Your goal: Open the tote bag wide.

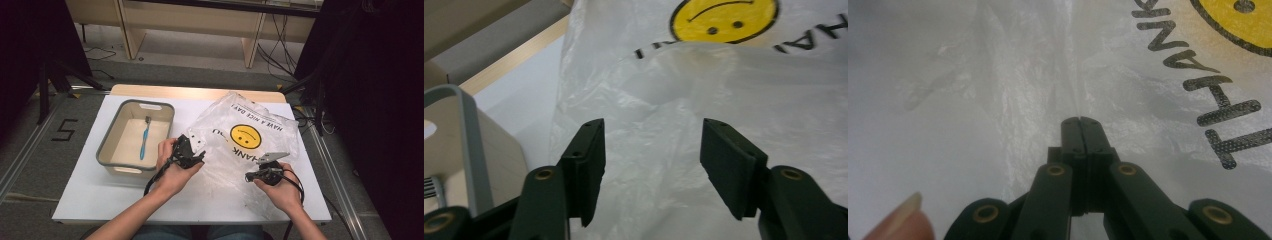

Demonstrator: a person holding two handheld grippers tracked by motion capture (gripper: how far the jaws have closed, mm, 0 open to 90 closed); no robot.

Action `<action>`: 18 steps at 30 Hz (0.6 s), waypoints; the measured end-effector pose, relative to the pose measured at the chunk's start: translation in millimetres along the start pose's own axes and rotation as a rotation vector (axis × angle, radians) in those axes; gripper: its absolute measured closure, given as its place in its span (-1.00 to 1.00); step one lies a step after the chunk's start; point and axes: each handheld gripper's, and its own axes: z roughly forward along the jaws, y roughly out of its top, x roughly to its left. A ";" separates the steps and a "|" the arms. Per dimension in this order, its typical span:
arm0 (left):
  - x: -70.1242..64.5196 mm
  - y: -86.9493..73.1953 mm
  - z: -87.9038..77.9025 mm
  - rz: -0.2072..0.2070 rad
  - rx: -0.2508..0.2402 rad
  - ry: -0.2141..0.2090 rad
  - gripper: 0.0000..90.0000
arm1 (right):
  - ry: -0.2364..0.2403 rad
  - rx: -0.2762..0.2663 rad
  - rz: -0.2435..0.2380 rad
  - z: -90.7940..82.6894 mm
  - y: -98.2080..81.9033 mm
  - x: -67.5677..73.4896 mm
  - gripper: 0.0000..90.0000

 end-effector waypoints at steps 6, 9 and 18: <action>-36.7 -9.0 1.7 0.067 0.106 -0.234 -0.04 | 0.017 -0.016 0.016 -0.3 1.8 4.0 1.00; -51.4 -24.9 22.2 0.082 0.199 -0.294 -0.03 | 0.026 -0.024 0.027 -2.7 2.0 6.4 1.00; -47.9 -39.4 30.9 0.009 0.258 -0.375 0.08 | 0.067 -0.019 0.054 -1.8 -1.6 10.5 1.00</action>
